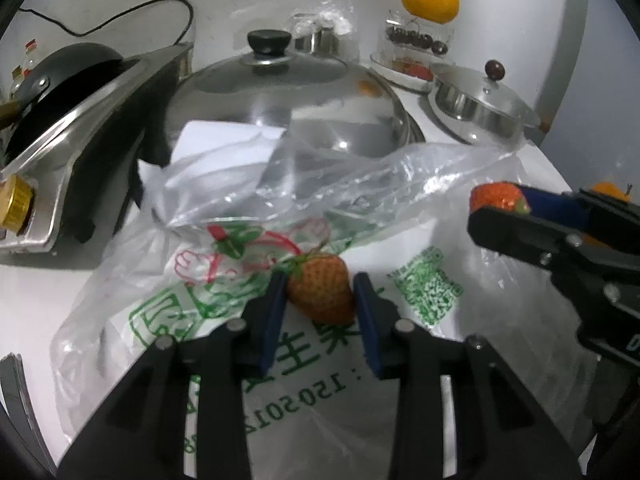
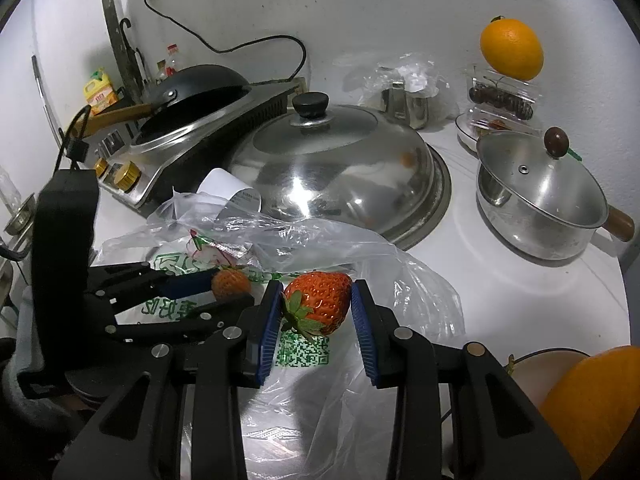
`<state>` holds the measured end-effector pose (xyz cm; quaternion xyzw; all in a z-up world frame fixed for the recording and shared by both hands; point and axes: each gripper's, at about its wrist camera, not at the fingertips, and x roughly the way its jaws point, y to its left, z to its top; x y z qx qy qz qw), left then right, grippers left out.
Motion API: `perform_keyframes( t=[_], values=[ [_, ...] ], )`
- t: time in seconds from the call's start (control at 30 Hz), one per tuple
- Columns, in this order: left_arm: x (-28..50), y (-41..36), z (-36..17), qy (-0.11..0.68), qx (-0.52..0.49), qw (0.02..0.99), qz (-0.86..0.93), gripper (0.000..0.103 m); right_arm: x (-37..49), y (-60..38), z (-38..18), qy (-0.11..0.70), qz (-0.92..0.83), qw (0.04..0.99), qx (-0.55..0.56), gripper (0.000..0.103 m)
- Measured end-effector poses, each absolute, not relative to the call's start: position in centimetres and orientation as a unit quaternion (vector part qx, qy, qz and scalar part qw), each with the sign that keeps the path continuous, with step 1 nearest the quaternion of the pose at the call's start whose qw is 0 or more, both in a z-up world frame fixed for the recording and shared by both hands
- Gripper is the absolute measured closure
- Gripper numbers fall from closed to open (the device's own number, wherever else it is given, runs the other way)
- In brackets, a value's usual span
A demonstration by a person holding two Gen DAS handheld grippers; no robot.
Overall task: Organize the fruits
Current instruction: 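Lift both strawberries out of the bag and carry them toward the plate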
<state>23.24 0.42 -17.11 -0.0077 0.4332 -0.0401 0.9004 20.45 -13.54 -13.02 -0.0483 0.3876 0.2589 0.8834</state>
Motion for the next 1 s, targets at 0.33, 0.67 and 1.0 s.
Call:
perform_keyframes(
  t=[0.33,0.67,1.0],
  values=[
    [21.9,1.2,-15.1,0.41,-0.019,0.911,-0.044,0.068,20.0,-13.1,-12.8,0.386,0.257,0.884,-0.056,0.066],
    [20.3,1.1,-13.7,0.396,-0.021,0.916,-0.052,0.068,18.5,-13.0,-11.9,0.38,0.255,0.887,-0.061,0.066],
    [18.4,0.7,-12.0,0.379,-0.017,0.924,-0.057,0.068,16.5,-13.3,-10.5,0.368,0.253,0.893,-0.064,0.066]
  ],
)
